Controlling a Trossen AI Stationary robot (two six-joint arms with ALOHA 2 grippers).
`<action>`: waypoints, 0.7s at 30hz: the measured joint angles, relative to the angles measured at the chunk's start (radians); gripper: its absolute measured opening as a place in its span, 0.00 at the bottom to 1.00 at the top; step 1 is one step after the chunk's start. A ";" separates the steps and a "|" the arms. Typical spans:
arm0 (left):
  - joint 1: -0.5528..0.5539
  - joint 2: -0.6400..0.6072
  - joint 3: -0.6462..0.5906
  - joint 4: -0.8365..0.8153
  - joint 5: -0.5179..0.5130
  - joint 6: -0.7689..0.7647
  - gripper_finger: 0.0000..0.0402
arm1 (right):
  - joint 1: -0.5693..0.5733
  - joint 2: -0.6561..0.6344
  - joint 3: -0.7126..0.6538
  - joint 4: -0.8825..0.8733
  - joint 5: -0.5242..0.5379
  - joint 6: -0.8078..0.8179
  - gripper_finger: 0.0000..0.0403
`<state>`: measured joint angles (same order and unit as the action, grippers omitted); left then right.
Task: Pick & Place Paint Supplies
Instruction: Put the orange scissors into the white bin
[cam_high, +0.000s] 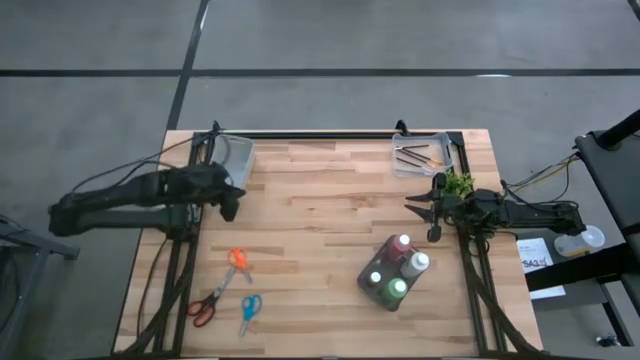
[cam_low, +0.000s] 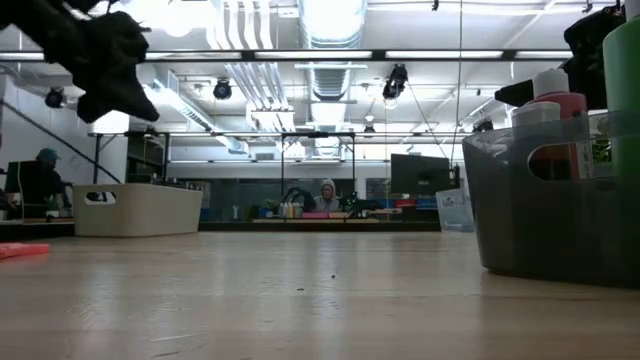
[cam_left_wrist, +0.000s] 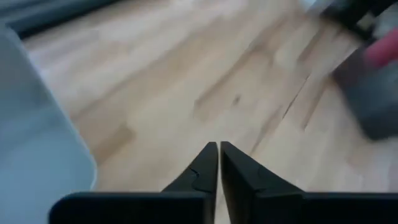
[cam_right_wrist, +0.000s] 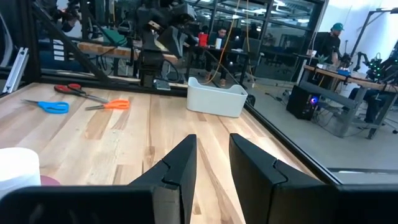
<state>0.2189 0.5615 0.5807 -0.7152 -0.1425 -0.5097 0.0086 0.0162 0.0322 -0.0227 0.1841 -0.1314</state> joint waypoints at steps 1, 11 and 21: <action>-0.009 0.047 0.031 -0.037 -0.004 -0.022 0.08 | 0.000 -0.001 0.000 0.000 0.000 0.000 0.22; -0.137 0.390 0.242 -0.380 0.026 -0.486 0.29 | 0.000 -0.001 0.000 0.000 0.000 0.000 0.22; -0.326 0.472 0.266 -0.448 0.075 -0.922 0.47 | 0.000 -0.001 0.000 0.000 0.000 0.000 0.22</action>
<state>-0.1070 1.0338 0.8471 -1.1632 -0.0673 -1.4321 0.0086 0.0154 0.0322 -0.0226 0.1837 -0.1314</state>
